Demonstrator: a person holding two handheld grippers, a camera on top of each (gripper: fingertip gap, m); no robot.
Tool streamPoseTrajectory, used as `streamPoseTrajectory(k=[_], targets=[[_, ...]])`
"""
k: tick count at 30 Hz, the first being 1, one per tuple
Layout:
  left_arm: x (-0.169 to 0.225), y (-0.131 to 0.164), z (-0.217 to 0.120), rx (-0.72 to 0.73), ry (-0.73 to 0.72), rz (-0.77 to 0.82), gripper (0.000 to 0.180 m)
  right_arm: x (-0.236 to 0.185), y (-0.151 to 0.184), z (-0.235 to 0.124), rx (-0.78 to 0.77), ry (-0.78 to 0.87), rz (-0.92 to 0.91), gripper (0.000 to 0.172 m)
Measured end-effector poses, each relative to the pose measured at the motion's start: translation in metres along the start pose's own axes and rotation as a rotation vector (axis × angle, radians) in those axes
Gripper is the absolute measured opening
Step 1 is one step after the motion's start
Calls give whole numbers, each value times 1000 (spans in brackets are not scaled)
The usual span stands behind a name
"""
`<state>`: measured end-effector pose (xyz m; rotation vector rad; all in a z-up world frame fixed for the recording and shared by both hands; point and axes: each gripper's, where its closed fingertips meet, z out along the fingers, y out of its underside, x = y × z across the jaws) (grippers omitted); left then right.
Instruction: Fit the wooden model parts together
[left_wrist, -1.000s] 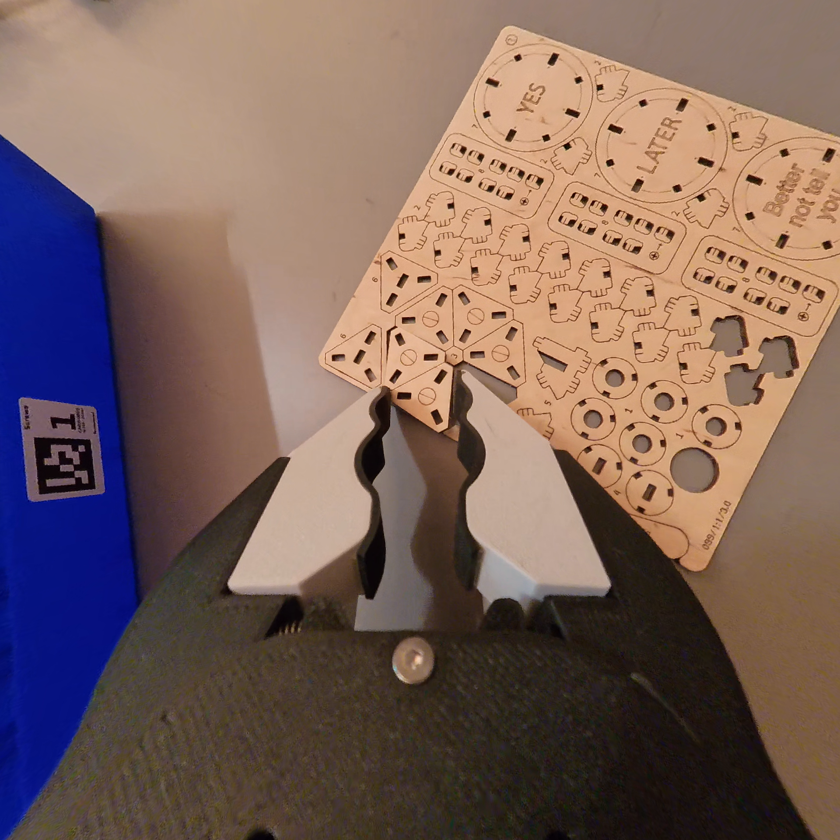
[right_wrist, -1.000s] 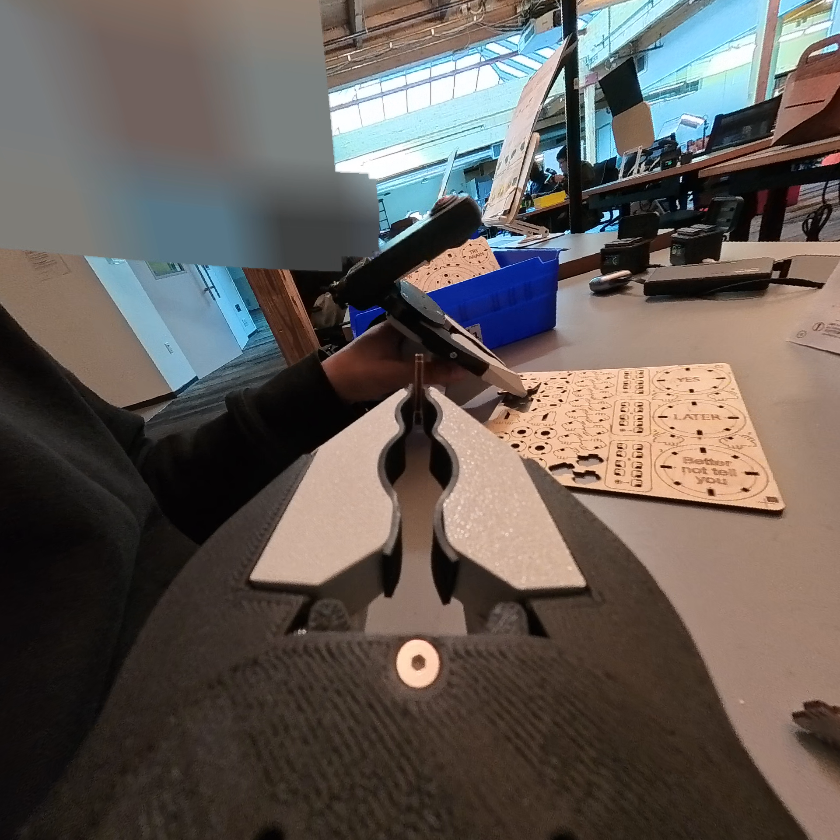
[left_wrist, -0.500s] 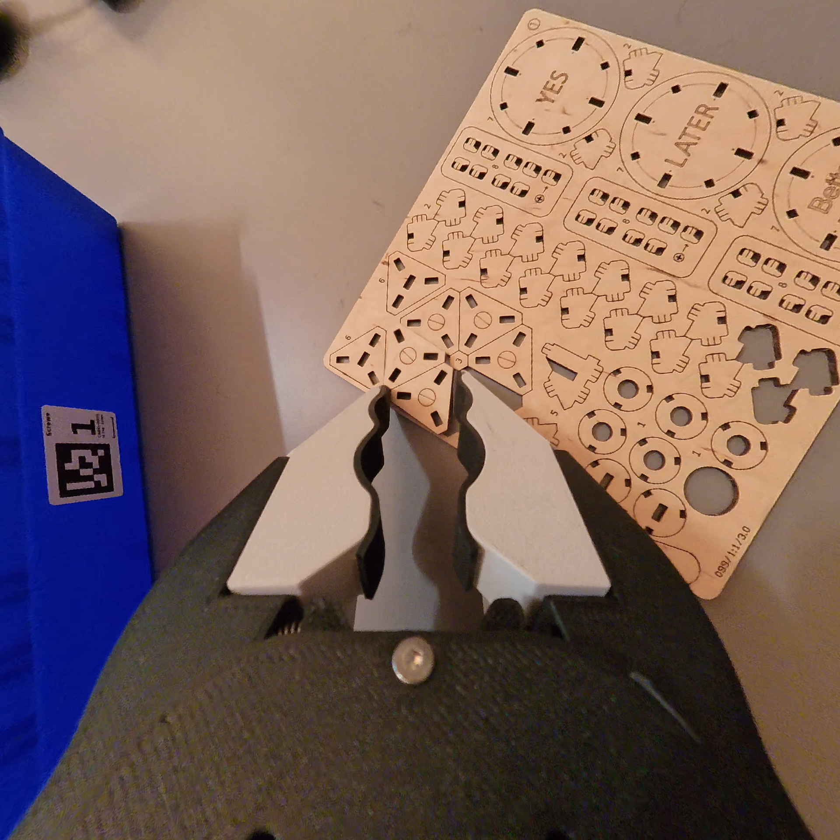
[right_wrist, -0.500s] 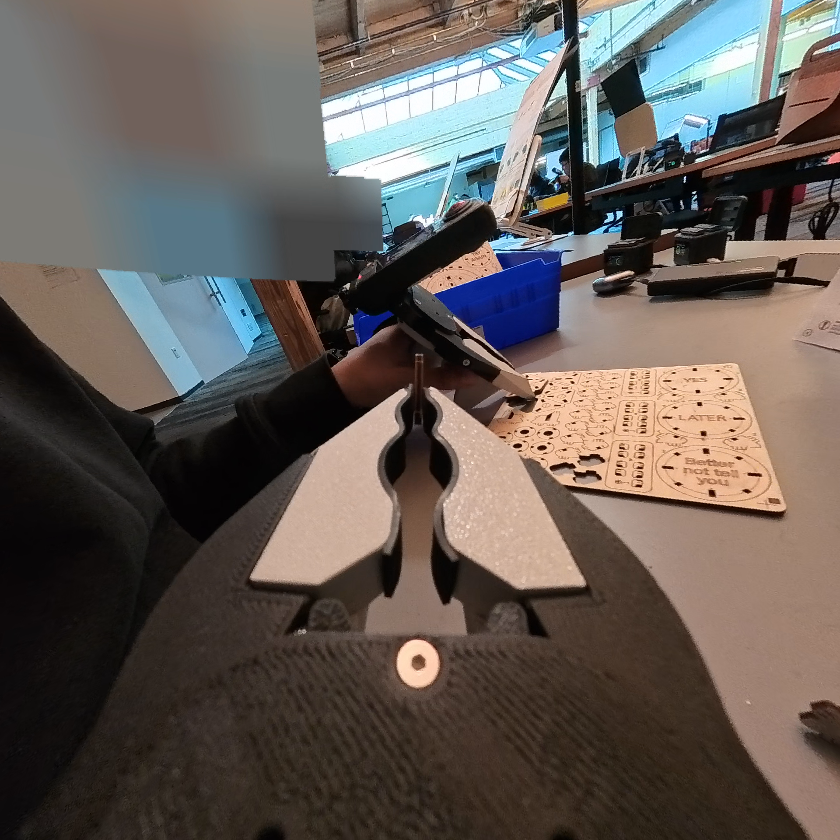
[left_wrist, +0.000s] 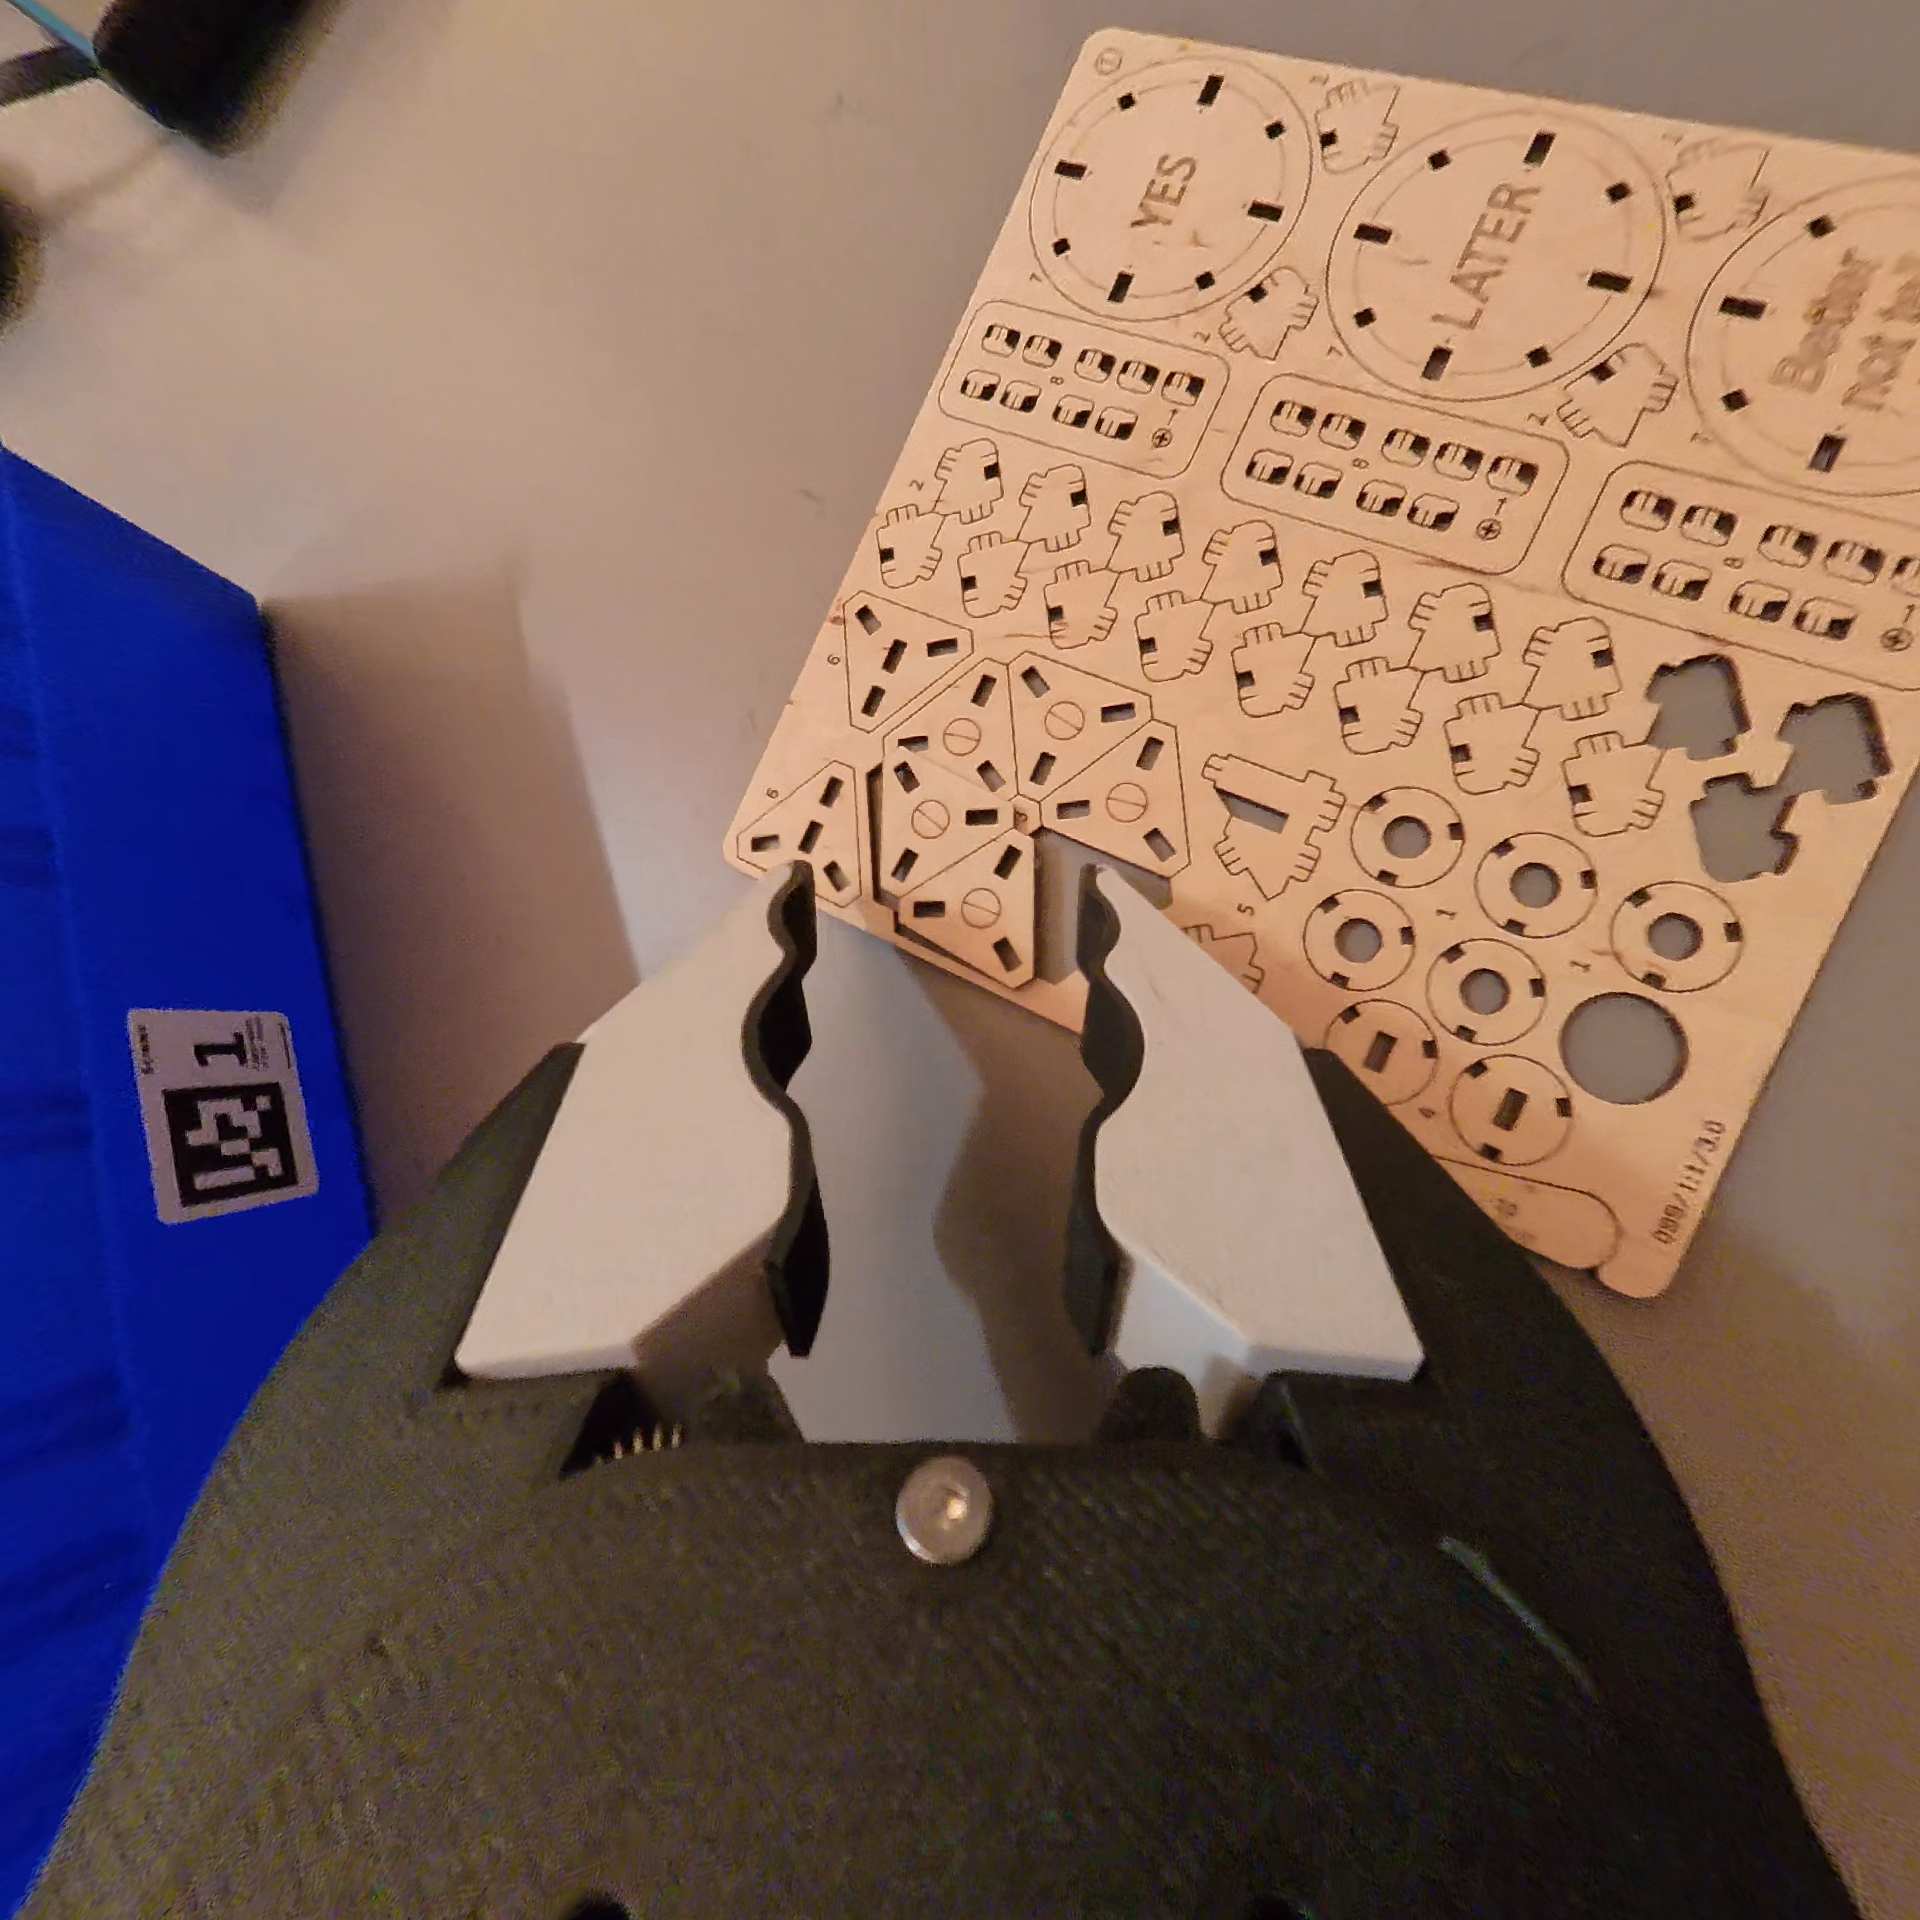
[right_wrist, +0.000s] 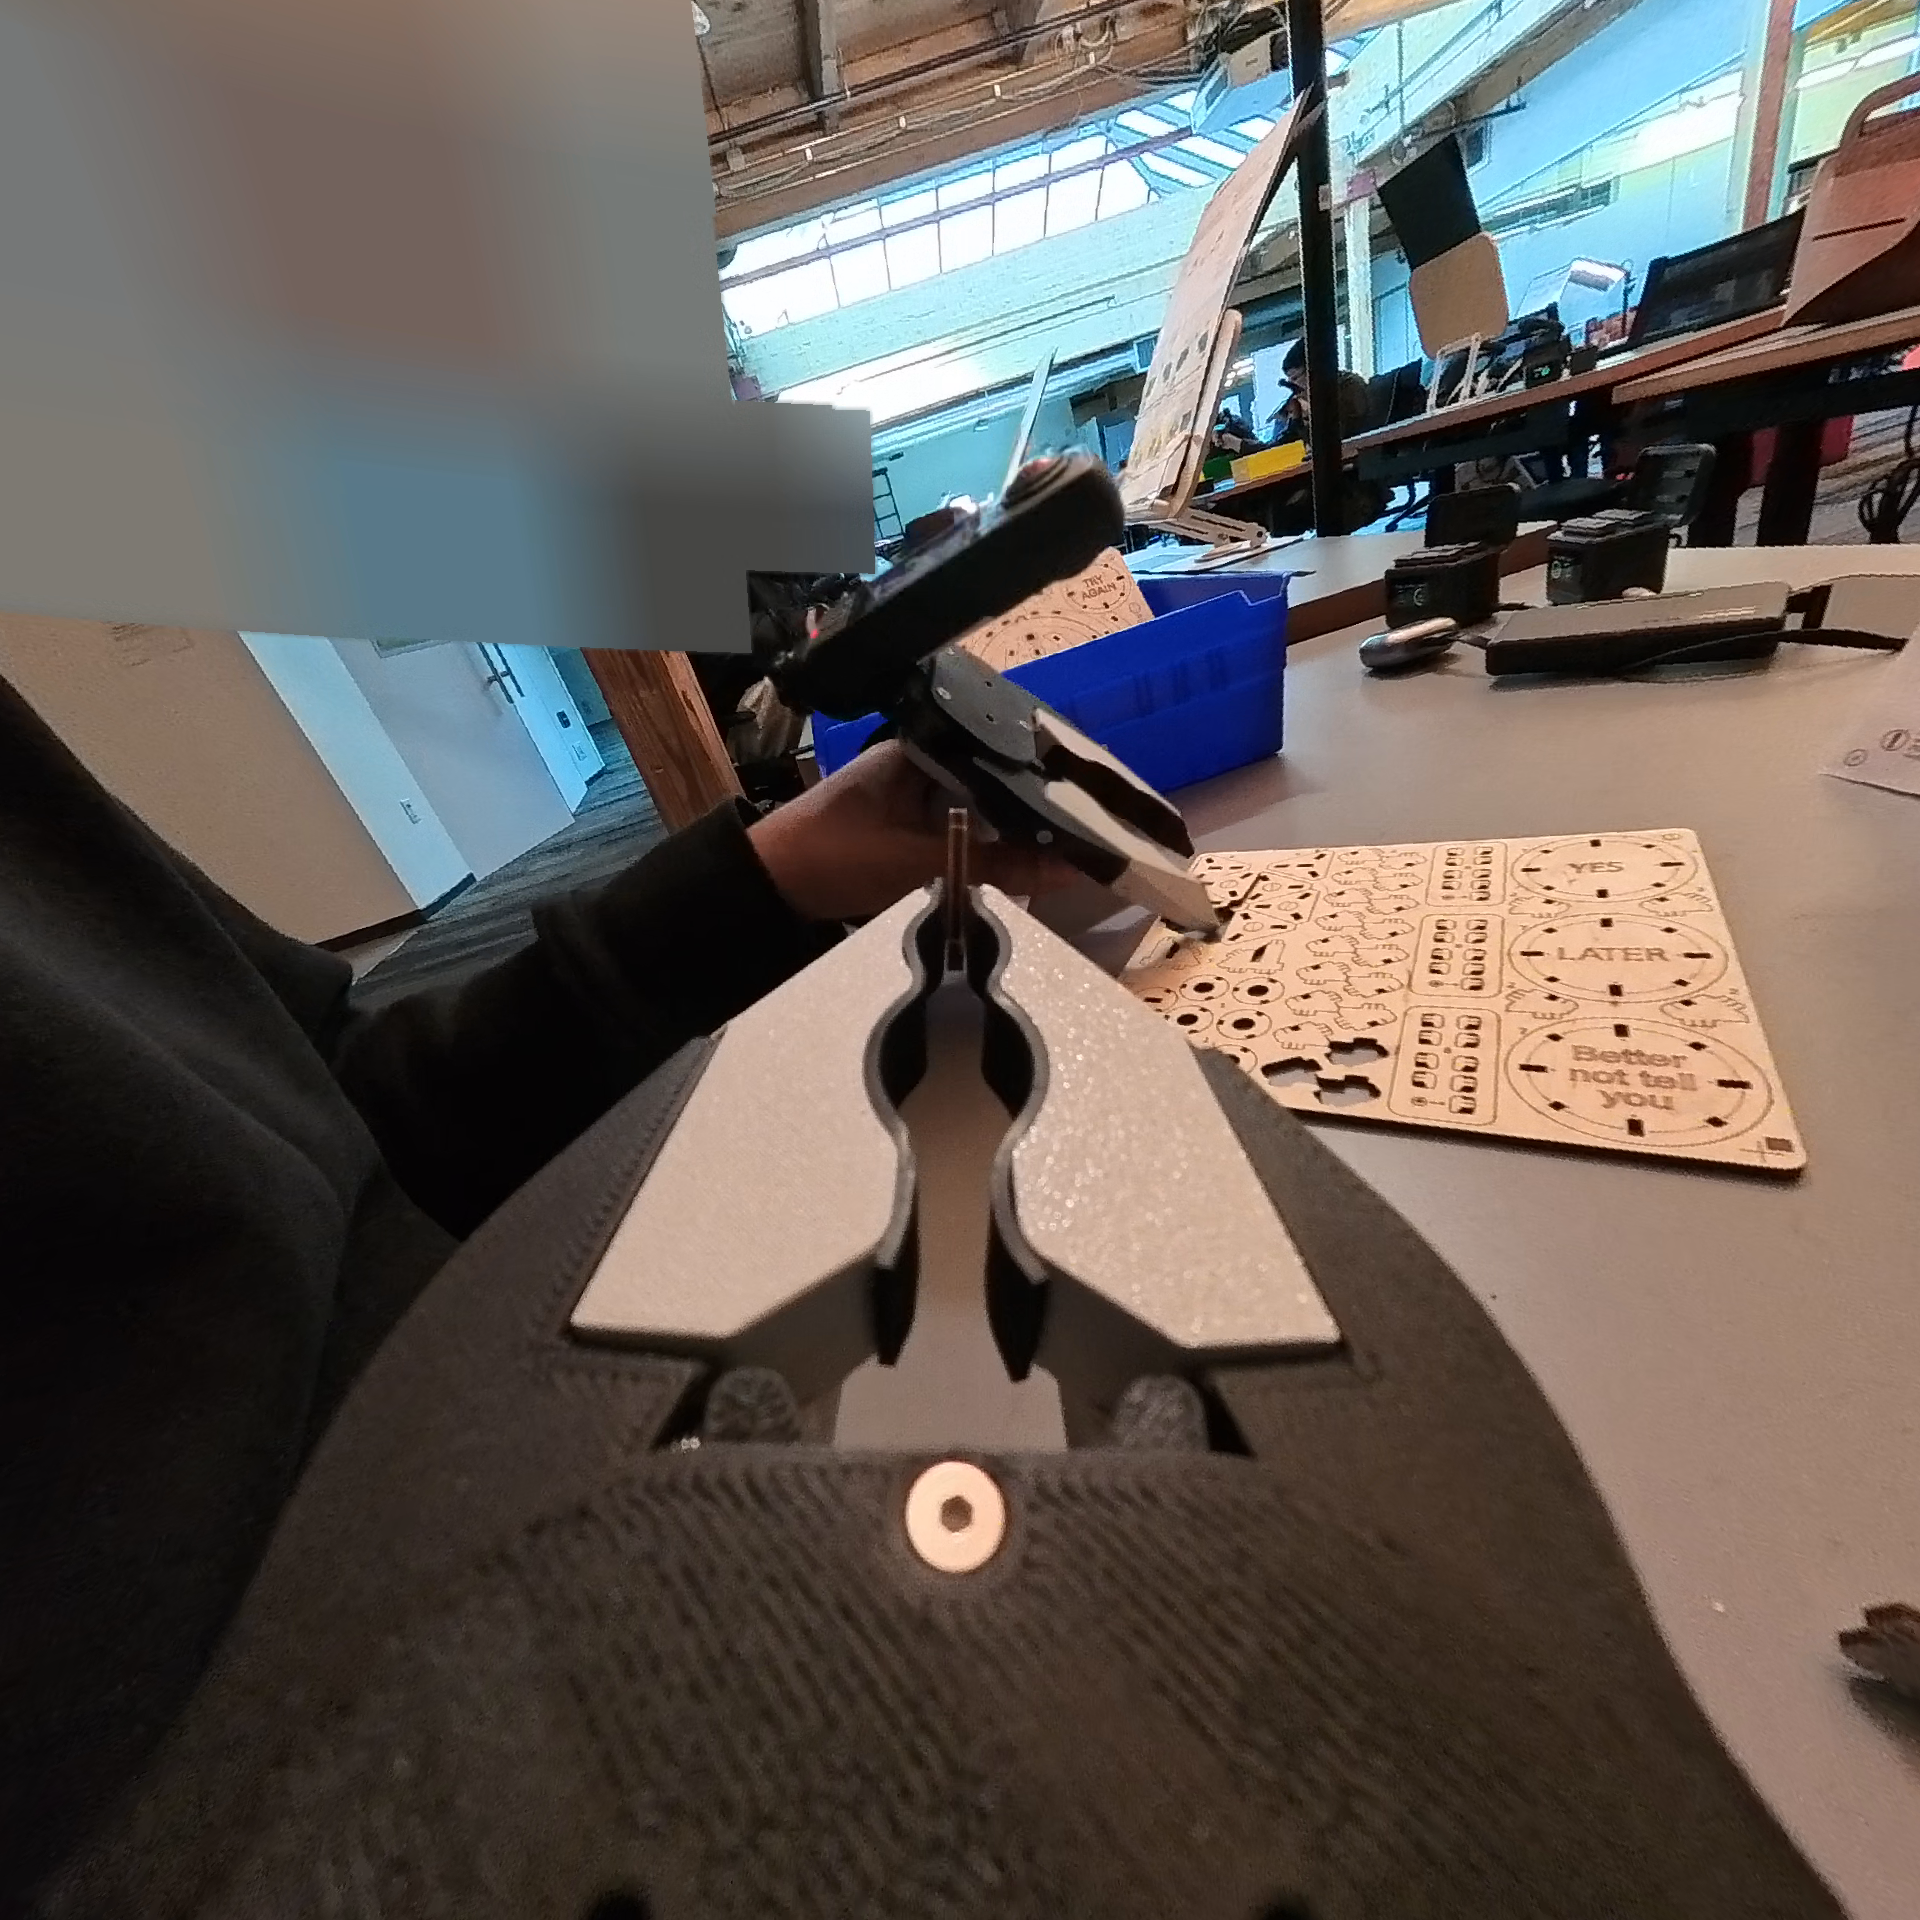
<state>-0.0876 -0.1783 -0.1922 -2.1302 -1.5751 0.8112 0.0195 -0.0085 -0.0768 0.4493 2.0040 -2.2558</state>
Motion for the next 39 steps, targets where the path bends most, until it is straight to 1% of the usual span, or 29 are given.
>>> streamPoseTrajectory(k=[3, 8, 11, 14, 16, 18, 20, 23, 25, 27, 31, 39], targets=[[3, -5, 1, 24, 54, -21, 47, 0, 0, 0, 3, 0, 2, 0], [2, -6, 1, 16, 141, -63, 45, 0, -1, -1, 5, 0, 4, 0], [4, -9, -2, 45, 190, -37, 46, 0, -1, -1, 4, -1, 5, 0], [7, -16, -4, 108, 252, 46, 46, 0, -1, -1, 6, -3, 8, 0], [5, -19, -2, 119, 275, 66, 46, 0, -1, 0, 6, -5, 10, 0], [2, -24, 1, 124, 281, 25, 44, 0, -1, 0, 6, -5, 10, 0], [-3, -29, 5, 132, 251, 0, 40, 0, -1, 0, 5, -4, 12, 0], [-10, -23, 14, 85, 183, 10, 39, 1, -1, 0, 7, -3, 17, 0], [-9, -20, 18, 73, 192, 3, 39, 1, -1, 0, 9, -4, 18, 0], [-11, -21, 17, 82, 206, -28, 39, 1, -1, 0, 8, -6, 19, 0], [-24, -19, 17, 76, 149, -52, 39, 0, -1, 0, 6, -7, 18, 0], [-27, -19, 13, 94, 134, -65, 39, 1, -1, 0, 10, -7, 21, 0]])
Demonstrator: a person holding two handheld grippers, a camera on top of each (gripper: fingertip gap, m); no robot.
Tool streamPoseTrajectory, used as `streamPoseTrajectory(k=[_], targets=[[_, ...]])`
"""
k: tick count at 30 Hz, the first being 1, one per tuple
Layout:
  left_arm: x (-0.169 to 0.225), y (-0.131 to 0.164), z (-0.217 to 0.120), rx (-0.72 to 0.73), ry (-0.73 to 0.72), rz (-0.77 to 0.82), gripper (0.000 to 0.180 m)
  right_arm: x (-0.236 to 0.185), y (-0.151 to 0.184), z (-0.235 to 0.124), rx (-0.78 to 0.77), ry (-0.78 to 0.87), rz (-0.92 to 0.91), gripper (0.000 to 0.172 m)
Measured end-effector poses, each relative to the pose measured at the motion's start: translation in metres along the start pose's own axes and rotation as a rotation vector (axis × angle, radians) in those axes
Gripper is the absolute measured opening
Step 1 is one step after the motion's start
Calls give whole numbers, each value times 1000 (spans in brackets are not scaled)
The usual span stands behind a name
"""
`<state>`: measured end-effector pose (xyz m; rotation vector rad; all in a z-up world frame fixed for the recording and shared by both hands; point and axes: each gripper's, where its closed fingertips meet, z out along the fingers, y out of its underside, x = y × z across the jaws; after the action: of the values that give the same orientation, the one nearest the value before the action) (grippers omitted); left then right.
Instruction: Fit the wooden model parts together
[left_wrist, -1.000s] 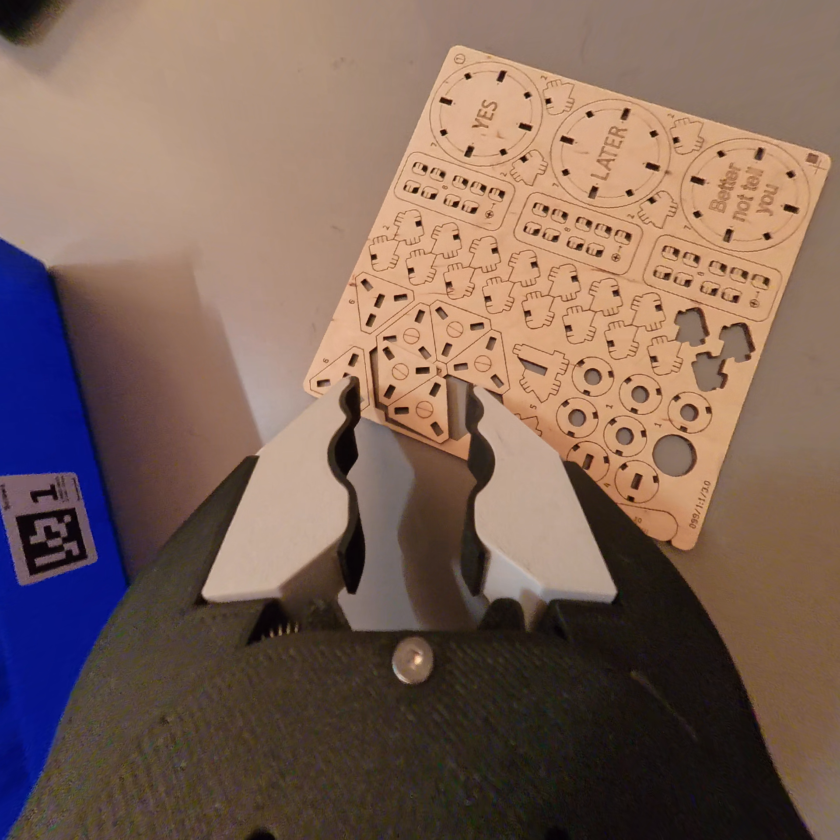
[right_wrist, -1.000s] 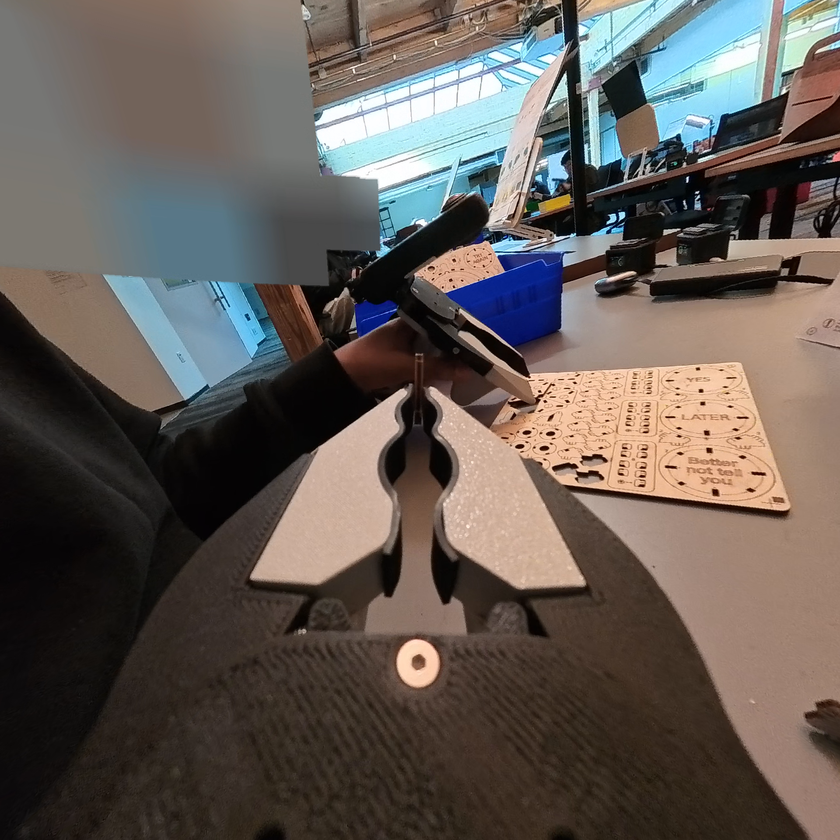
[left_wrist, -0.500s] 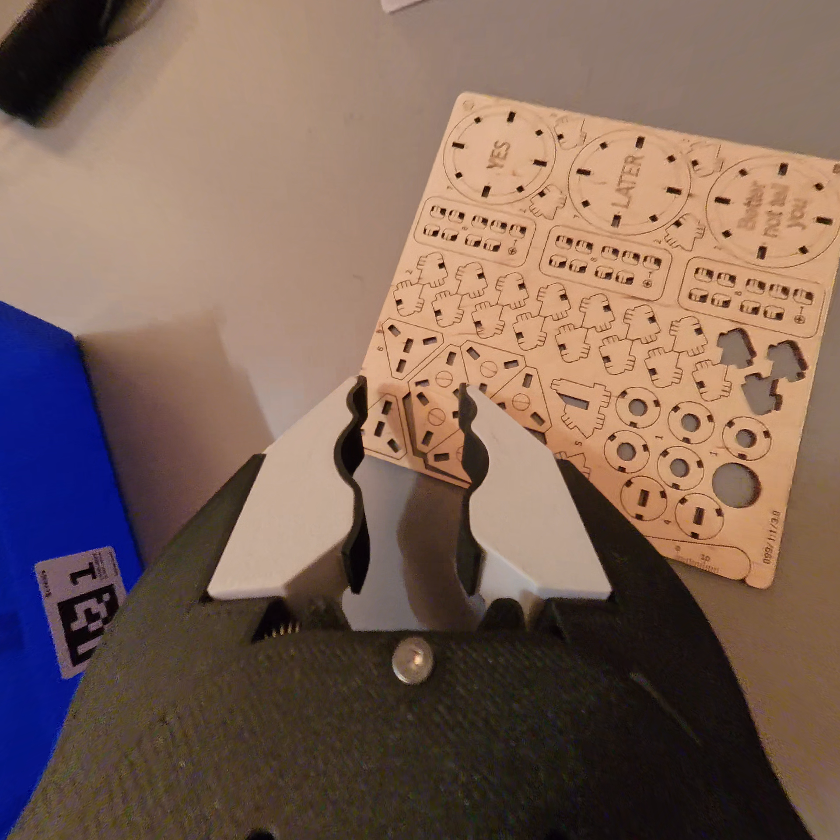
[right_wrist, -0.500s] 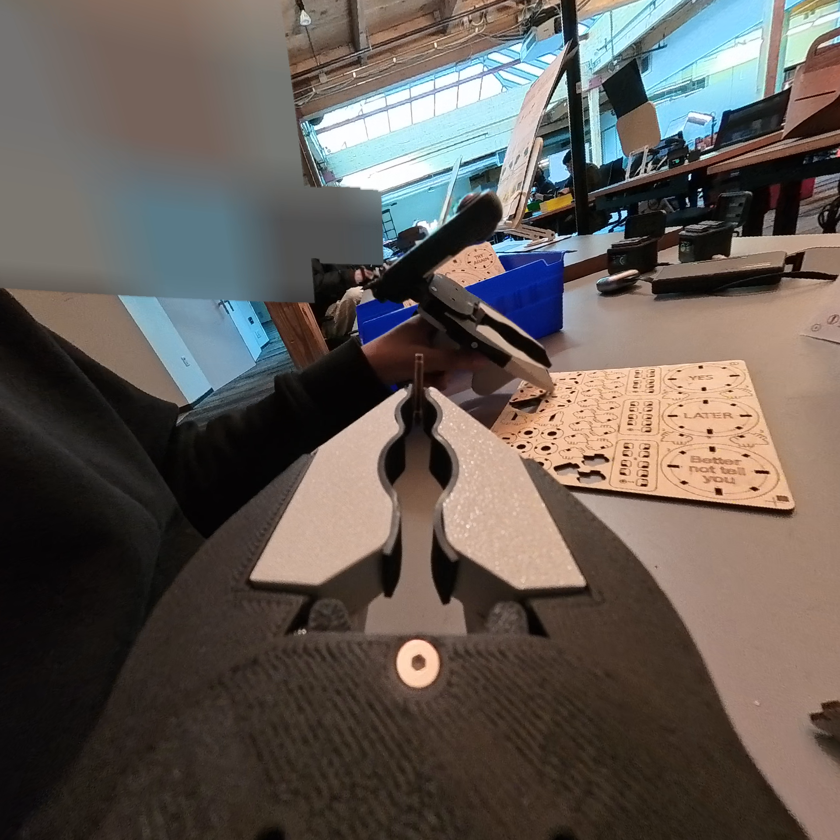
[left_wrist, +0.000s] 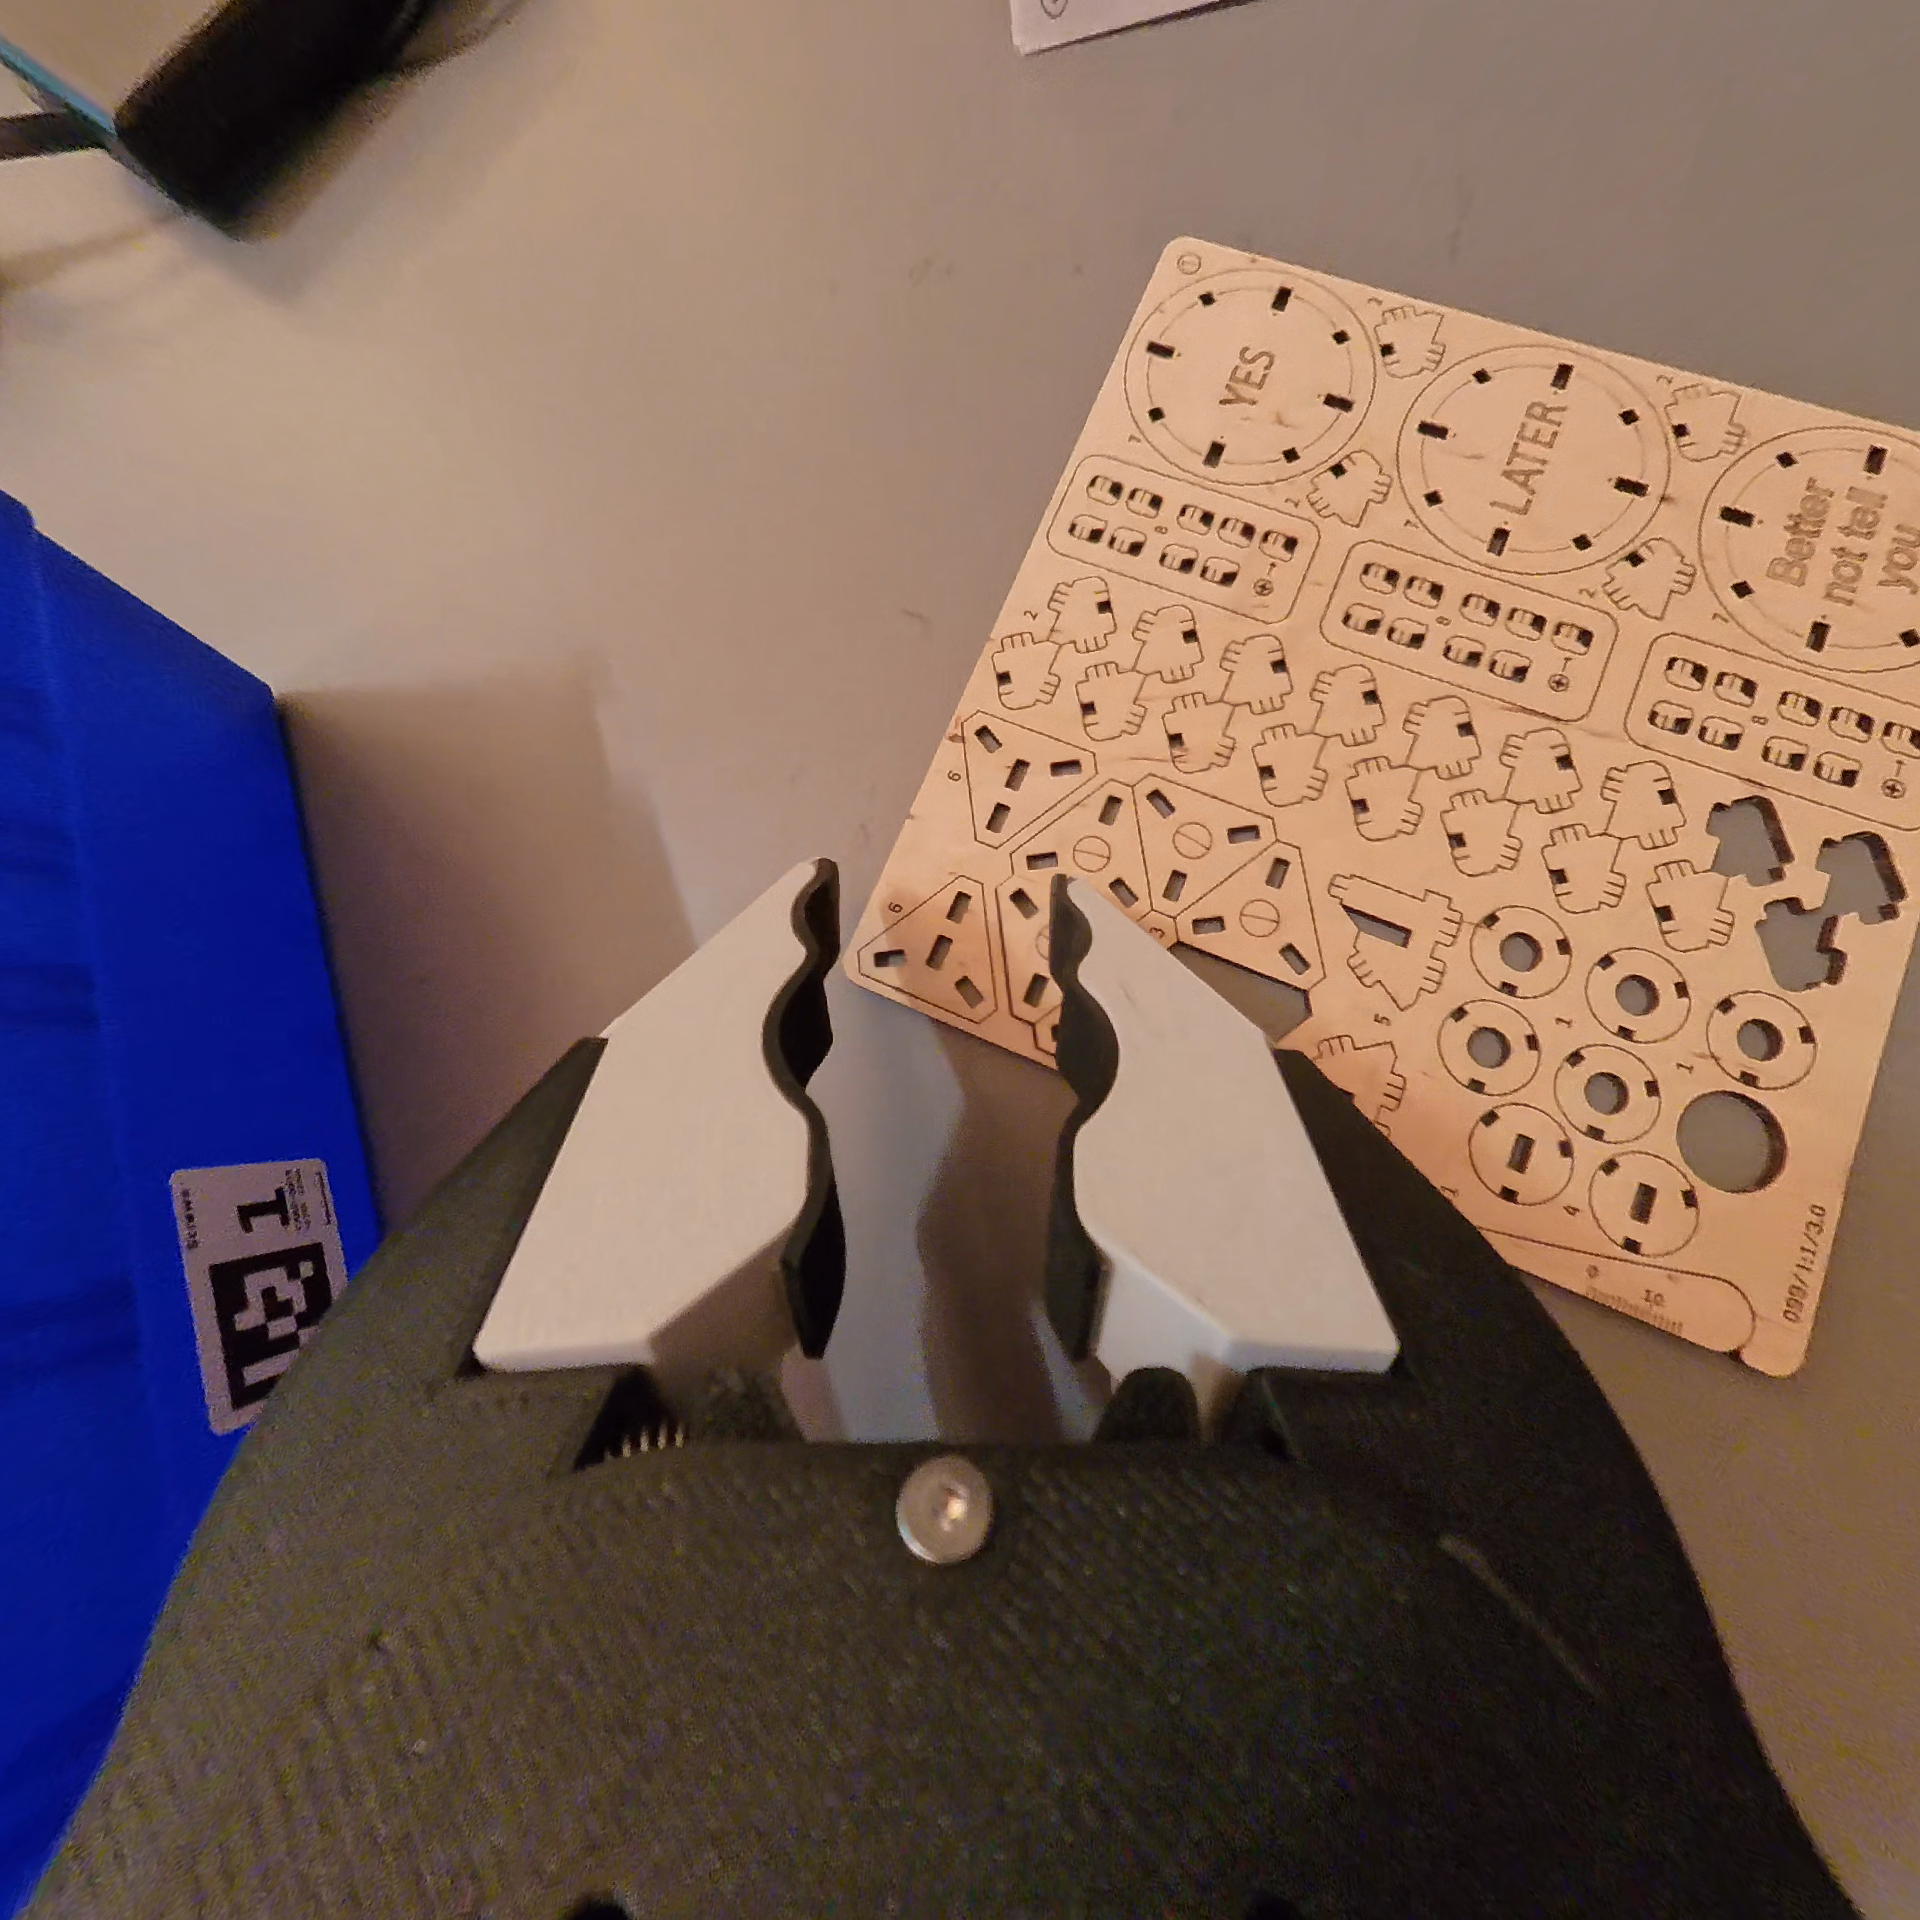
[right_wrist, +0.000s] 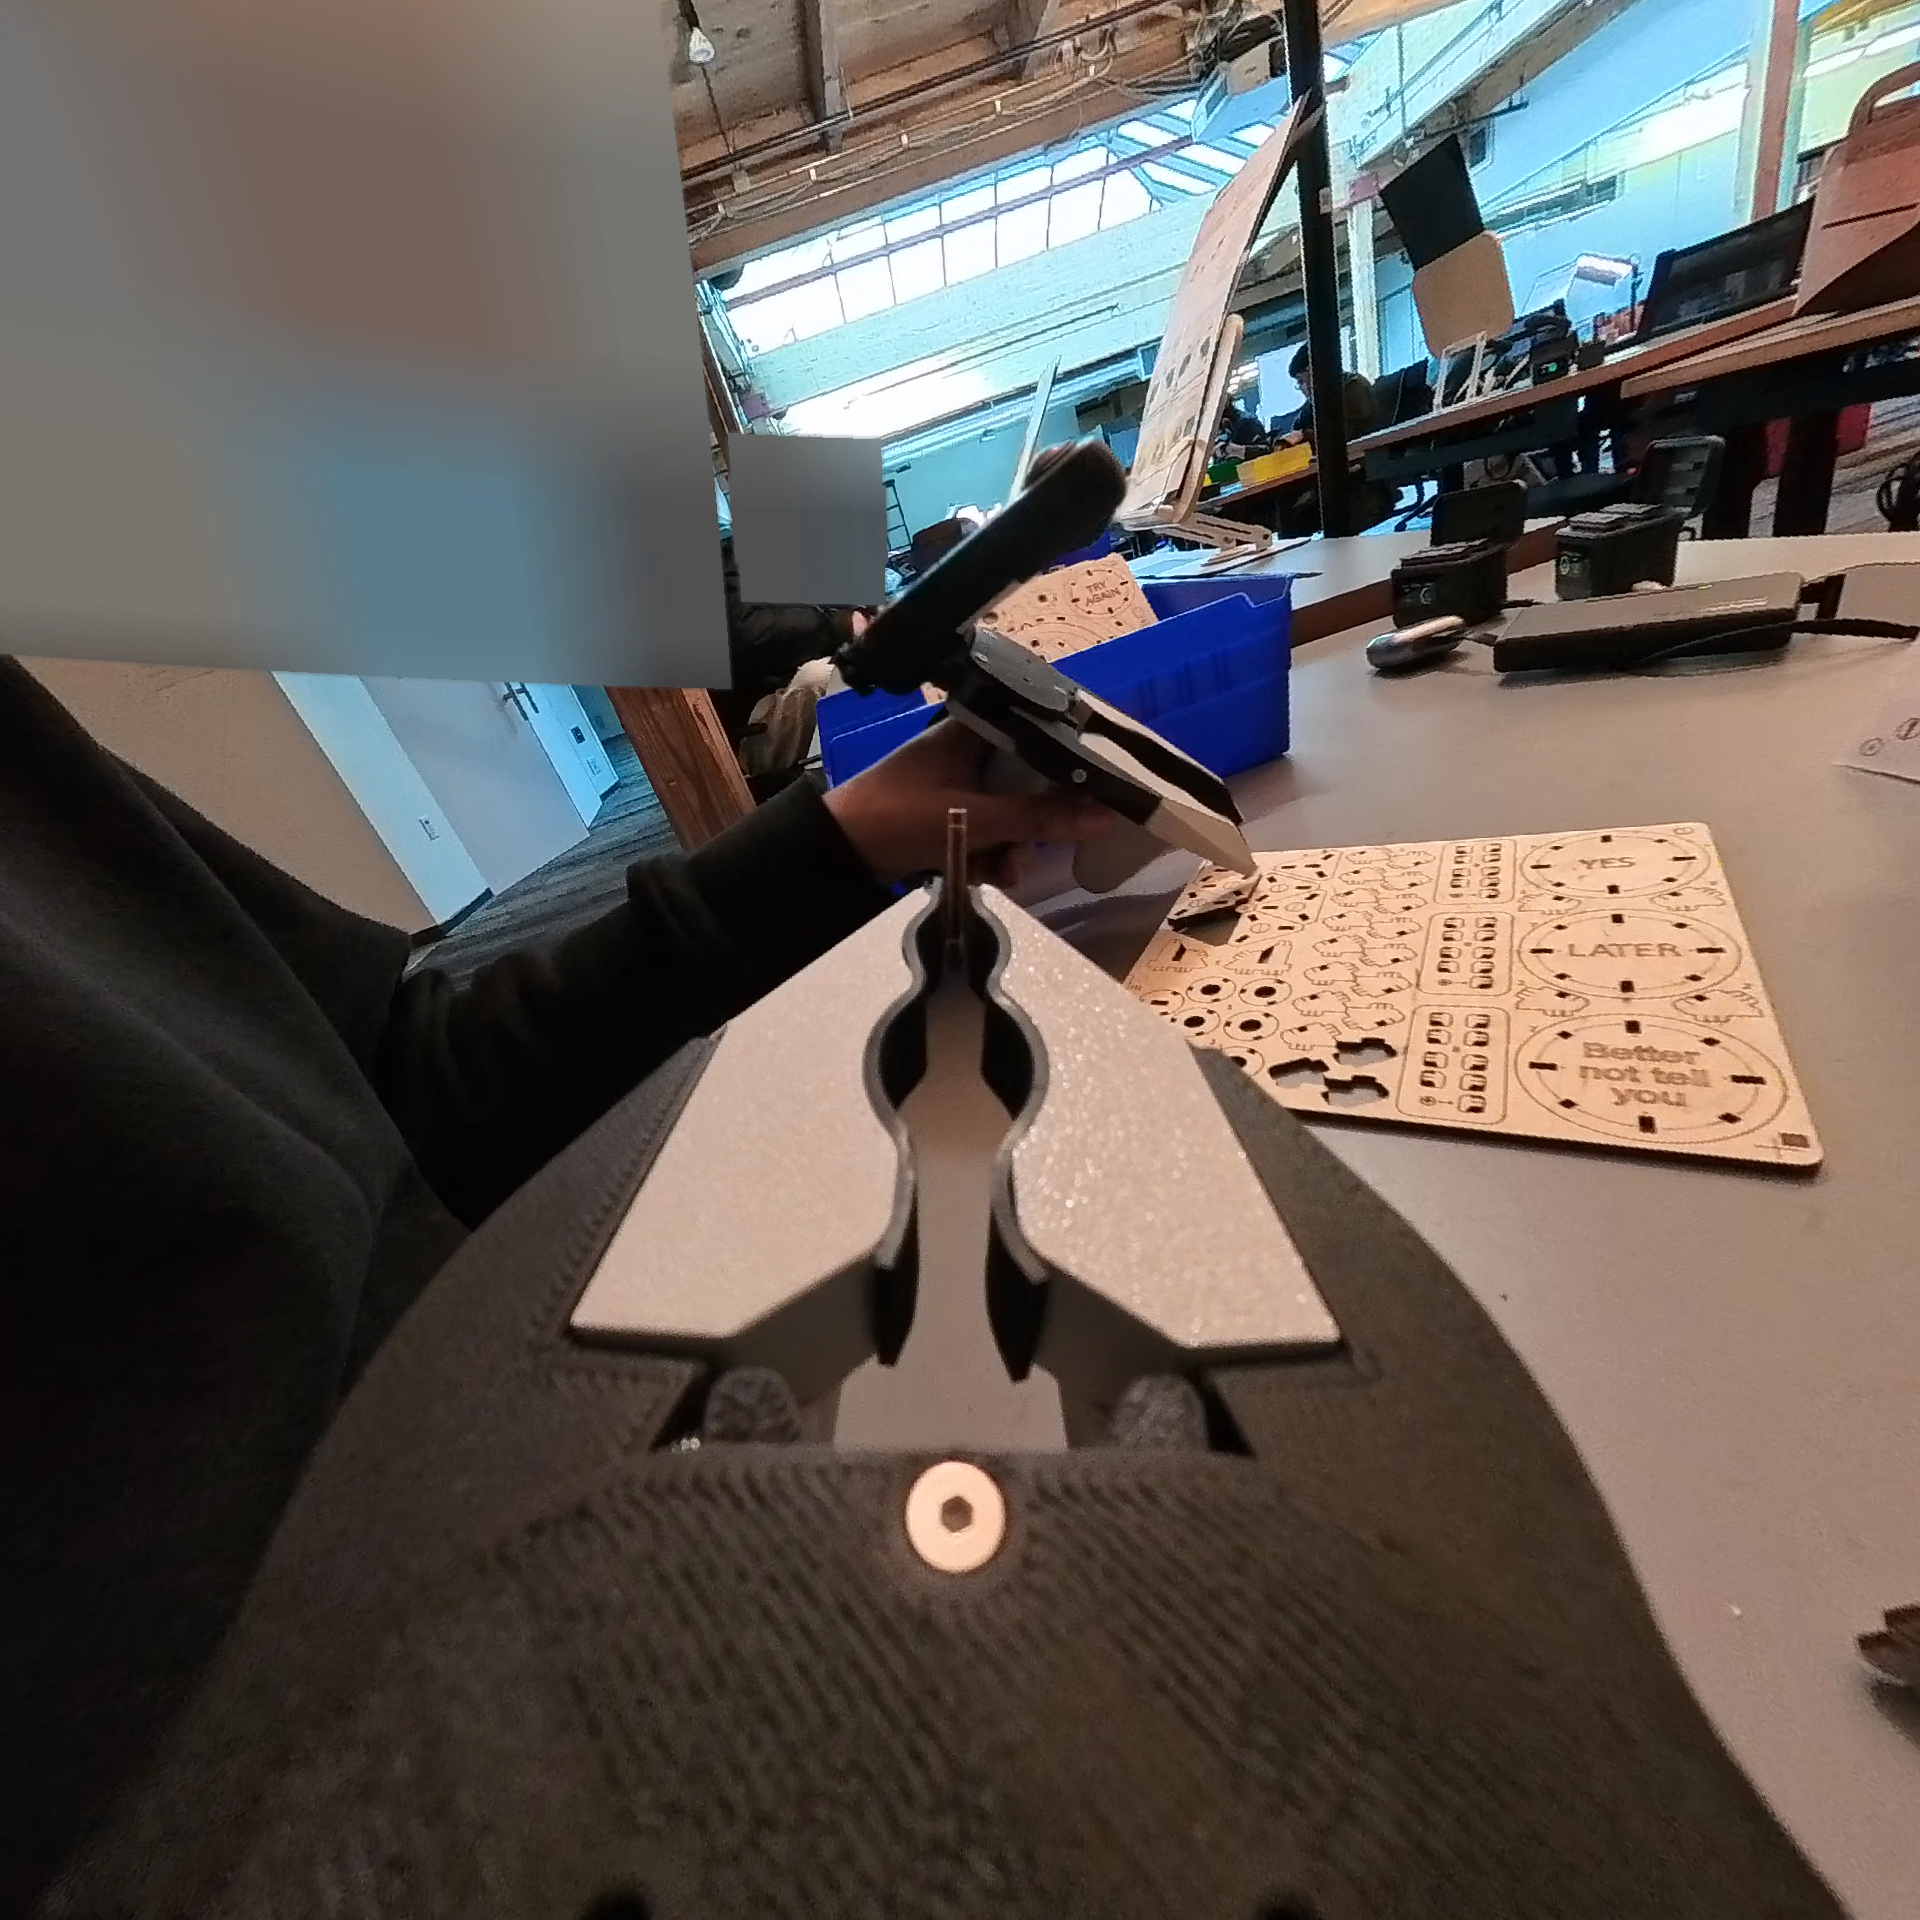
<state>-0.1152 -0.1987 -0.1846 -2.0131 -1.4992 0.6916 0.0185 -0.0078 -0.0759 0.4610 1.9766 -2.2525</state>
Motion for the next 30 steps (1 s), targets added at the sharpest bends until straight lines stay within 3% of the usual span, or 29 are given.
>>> streamPoseTrajectory(k=[15, 24, 30], targets=[[12, 28, -19, -6, 47, -4, 39, -1, 0, 0, 3, -5, 5, 0], [18, 18, -25, 46, 53, 3, 39, 0, -1, -1, 7, -3, 7, 0], [37, 7, -16, 80, 74, 164, 36, -1, -1, -1, 9, -6, 9, 0]])
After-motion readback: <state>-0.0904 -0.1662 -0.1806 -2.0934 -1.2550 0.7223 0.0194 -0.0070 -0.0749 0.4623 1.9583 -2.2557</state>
